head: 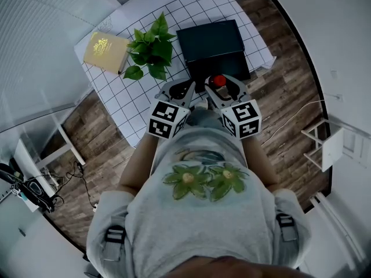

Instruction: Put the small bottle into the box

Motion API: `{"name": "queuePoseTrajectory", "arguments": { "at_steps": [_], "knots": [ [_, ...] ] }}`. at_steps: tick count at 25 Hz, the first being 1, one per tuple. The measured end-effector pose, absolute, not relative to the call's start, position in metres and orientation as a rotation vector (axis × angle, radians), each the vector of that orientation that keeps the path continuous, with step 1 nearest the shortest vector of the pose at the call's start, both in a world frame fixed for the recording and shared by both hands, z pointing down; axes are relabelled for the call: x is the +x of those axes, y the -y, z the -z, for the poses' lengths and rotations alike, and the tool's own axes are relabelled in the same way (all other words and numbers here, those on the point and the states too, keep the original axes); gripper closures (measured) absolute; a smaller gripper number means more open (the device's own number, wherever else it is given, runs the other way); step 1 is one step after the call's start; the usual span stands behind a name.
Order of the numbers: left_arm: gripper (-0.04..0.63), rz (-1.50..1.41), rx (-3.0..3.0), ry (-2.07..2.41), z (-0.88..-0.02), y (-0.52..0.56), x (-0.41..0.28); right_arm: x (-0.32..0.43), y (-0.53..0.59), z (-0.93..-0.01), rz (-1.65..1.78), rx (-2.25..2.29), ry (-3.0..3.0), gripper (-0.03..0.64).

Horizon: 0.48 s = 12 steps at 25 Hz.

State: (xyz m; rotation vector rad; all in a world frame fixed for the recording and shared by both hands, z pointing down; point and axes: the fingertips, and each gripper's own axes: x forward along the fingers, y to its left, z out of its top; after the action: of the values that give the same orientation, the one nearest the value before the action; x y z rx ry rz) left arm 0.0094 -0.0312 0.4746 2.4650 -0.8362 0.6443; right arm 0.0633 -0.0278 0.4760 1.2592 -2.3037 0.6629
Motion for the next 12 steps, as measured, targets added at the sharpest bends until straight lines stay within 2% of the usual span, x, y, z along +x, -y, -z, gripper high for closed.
{"name": "queuePoseTrajectory", "arguments": {
  "at_steps": [12],
  "knots": [
    [0.588, -0.633, 2.423, 0.862, -0.479, 0.037, 0.010, 0.064, 0.034, -0.488, -0.679, 1.212, 2.301, 0.399]
  ]
}}
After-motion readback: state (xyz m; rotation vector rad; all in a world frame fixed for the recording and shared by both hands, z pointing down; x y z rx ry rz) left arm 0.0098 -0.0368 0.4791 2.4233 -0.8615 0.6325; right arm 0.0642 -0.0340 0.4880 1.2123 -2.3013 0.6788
